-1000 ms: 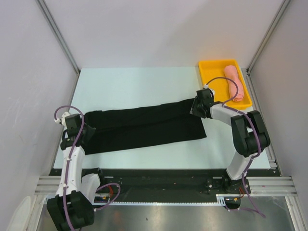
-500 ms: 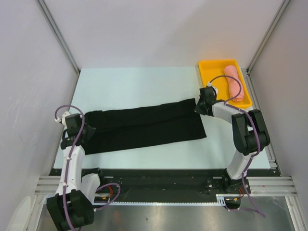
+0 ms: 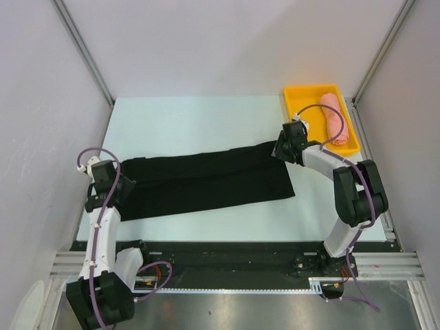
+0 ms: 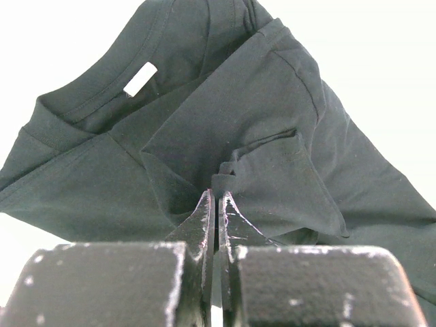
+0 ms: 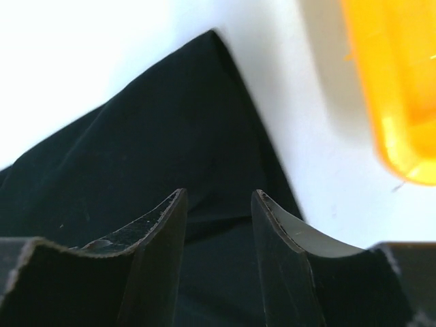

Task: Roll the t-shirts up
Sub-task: Fold the T-shirt at the center of the board.

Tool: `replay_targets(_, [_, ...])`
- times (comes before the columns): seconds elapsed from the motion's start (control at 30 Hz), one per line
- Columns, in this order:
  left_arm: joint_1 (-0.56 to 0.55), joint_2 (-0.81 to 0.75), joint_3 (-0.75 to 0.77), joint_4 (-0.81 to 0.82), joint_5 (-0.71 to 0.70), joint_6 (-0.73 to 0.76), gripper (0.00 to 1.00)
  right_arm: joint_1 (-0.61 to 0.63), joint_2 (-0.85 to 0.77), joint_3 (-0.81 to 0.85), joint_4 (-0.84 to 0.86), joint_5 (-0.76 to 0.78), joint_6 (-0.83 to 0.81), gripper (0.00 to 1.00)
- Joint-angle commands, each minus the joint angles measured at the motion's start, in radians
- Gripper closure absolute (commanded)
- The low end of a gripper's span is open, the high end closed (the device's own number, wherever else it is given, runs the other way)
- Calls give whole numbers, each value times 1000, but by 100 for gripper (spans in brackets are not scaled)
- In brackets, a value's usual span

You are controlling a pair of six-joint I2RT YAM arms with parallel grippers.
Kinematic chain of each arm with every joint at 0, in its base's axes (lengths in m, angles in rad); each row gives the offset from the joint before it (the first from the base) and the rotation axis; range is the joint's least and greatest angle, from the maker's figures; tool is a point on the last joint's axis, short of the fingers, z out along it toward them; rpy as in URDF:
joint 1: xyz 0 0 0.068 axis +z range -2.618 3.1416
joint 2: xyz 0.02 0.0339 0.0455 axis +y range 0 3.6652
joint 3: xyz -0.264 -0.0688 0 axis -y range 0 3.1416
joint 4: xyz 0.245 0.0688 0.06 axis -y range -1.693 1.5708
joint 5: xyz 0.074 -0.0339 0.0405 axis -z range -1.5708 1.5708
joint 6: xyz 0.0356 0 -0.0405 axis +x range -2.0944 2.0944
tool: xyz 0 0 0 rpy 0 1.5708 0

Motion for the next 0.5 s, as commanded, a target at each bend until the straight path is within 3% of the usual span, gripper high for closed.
replay_targets(0.0, [13,-6,13,20,8,20,100,15,27,57,-23,16,66,52])
replay_targets(0.33, [11,9,20,34,16,20,100,22,122,108,-59,53,105,53])
replay_targets(0.47, [11,14,24,35,14,17,100,18,138,114,-57,56,107,67])
